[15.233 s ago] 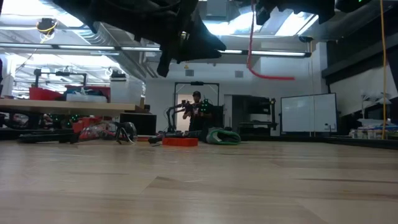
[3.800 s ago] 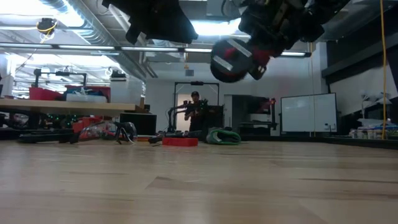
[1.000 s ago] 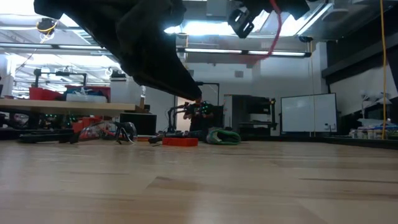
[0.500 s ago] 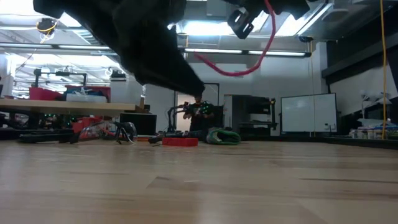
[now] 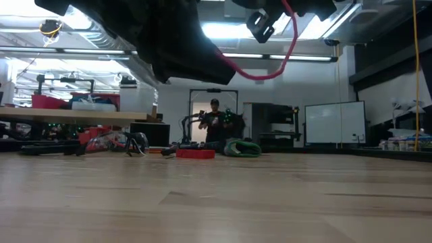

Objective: Coil cords
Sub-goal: Coil the orange wire into the black spool

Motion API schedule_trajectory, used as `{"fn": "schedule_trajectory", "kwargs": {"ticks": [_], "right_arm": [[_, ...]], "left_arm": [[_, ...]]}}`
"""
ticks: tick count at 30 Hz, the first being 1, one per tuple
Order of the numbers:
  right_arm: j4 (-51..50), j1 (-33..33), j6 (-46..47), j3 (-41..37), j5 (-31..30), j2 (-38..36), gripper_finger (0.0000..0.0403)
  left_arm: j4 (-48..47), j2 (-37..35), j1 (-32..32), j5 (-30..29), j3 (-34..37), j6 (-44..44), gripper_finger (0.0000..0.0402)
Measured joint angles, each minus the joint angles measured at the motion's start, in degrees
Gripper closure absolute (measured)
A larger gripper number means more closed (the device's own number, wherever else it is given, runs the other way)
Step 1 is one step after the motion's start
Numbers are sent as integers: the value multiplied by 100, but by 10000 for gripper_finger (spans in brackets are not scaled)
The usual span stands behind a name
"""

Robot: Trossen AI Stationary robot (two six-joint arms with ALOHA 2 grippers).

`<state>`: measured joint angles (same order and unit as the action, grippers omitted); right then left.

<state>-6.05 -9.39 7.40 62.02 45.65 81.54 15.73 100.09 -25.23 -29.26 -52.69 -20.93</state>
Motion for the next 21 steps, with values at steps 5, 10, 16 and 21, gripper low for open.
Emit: {"fn": "schedule_trajectory", "kwargs": {"ticks": [5, 10, 16, 21], "right_arm": [[1, 0, -20, -2, -47, 0, 400], [1, 0, -24, -2, -164, 0, 400], [1, 0, -24, -2, -168, 0, 400], [1, 0, -24, -2, -170, 0, 400]], "left_arm": [[-7, 0, -131, 15, 0, -26, 325], [-7, 0, -254, 17, 0, -28, 325], [-4, 0, -258, 15, 0, -31, 325], [-4, 0, -249, 13, 0, -31, 325]]}}
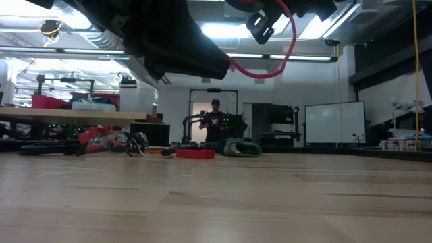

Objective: Coil cords
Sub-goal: Coil the orange wire into the black spool

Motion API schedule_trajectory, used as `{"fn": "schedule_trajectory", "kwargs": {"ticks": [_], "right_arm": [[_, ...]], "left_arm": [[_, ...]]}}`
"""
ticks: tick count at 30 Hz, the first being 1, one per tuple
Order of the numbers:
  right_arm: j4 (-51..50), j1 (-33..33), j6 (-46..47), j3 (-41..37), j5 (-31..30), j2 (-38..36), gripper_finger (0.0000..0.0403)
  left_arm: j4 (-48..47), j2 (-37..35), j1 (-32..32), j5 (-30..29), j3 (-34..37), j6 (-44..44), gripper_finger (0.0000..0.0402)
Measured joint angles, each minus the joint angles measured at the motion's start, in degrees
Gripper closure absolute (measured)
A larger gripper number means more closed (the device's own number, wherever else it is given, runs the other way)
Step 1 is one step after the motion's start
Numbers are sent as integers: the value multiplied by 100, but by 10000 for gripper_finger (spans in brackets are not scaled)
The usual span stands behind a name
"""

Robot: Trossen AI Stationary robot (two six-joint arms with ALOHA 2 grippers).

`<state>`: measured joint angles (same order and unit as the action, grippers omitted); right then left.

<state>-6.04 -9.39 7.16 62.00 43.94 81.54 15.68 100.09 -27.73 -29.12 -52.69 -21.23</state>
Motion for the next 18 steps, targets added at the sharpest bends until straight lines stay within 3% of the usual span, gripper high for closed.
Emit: {"fn": "schedule_trajectory", "kwargs": {"ticks": [18], "right_arm": [[0, 0, -2, -2, -201, 0, 400]], "left_arm": [[421, 0, 0, -15, -2, 32, 325]]}}
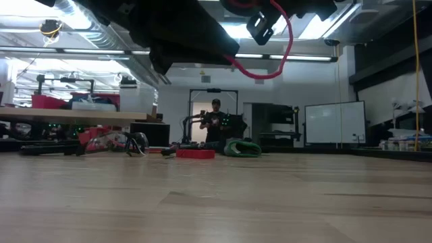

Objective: Coil cords
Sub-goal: Coil the orange wire into the black spool

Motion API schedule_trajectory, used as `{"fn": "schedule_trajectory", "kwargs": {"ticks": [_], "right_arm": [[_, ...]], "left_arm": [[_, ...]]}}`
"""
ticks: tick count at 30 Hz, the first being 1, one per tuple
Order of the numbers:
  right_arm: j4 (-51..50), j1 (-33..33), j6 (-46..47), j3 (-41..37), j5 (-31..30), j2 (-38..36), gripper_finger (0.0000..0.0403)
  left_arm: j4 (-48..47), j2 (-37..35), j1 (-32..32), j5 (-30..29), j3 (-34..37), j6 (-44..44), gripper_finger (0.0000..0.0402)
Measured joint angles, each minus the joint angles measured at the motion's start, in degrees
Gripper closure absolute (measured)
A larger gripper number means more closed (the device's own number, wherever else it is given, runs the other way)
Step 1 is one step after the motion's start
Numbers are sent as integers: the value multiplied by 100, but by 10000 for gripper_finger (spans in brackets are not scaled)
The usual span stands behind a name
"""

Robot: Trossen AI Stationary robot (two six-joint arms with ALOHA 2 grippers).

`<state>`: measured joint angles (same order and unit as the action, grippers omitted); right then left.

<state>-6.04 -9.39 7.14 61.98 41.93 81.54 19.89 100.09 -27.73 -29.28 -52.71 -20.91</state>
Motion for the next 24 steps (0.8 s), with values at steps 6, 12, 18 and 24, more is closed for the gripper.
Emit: {"fn": "schedule_trajectory", "kwargs": {"ticks": [6, 12, 18, 24], "right_arm": [[0, 0, 0, 0, 2, 0, 400], [1, 0, 1, 0, 5, 0, 400], [0, 0, 4, 0, 115, 0, 400], [0, 0, 2, 0, 114, 0, 400]], "left_arm": [[3, 0, 6, 0, 0, -6, 325], [-68, 0, 11, -155, 0, 5, 351], [-408, 2, 11, -222, 1, -279, 394], [-717, 2, 13, -256, 0, -577, 397]]}}
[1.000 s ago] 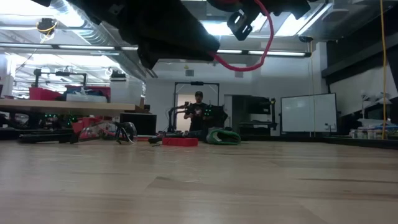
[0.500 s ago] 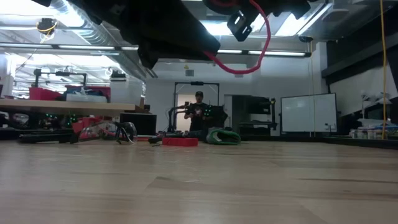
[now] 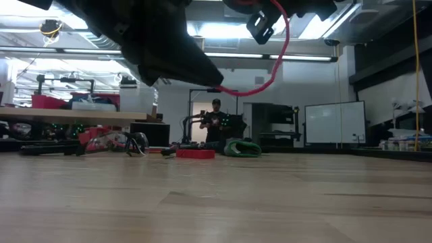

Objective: Coil cords
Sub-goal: Coil the orange wire into the black spool

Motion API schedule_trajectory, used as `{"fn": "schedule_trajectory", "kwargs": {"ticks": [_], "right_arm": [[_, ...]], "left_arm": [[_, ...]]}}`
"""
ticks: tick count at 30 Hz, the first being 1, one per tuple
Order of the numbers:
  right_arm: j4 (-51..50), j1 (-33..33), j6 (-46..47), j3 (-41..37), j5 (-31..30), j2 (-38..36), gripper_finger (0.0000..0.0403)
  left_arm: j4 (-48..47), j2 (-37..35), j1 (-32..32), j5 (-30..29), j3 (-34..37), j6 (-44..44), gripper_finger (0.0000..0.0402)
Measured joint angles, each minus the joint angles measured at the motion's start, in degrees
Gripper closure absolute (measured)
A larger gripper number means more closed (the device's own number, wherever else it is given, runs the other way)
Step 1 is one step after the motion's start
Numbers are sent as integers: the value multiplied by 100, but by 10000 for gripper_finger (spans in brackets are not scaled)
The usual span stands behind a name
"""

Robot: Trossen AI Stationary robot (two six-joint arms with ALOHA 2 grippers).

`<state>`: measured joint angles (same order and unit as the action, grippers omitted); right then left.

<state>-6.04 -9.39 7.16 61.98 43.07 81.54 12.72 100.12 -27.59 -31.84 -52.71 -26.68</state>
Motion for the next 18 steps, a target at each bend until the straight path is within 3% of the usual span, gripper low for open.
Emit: {"fn": "schedule_trajectory", "kwargs": {"ticks": [8, 18], "right_arm": [[-158, 0, 2, 0, 47, 0, 400], [-1437, 0, -236, 0, 34, 0, 400]], "left_arm": [[-517, 0, -2, -560, 0, -144, 400], [-801, -40, 0, -992, 2, -470, 401]]}}
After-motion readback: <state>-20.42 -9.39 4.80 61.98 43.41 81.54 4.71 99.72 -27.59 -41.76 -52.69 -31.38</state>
